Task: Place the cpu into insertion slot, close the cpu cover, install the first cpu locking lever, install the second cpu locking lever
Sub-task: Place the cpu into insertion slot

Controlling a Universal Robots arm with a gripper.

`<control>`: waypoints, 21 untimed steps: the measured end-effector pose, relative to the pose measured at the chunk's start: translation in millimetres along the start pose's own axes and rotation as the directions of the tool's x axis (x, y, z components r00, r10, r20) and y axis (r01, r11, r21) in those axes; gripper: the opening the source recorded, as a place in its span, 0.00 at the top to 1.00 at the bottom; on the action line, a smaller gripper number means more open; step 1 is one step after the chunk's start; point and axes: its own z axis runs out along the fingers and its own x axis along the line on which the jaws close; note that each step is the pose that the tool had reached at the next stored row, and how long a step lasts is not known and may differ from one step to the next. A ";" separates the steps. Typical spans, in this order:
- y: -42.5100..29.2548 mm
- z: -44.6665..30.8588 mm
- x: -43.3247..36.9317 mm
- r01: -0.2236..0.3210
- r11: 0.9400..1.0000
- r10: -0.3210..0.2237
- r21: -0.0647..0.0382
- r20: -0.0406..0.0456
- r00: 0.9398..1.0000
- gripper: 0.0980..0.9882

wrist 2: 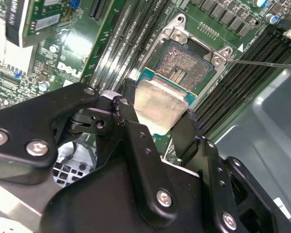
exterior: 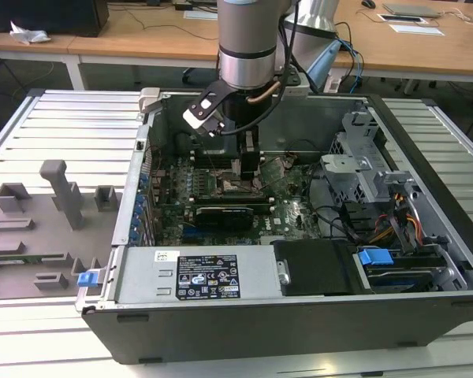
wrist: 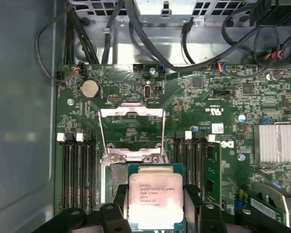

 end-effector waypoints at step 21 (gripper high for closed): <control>-5.3 21.9 27.6 0.003 1.000 -0.002 -0.009 0.027 1.000 0.50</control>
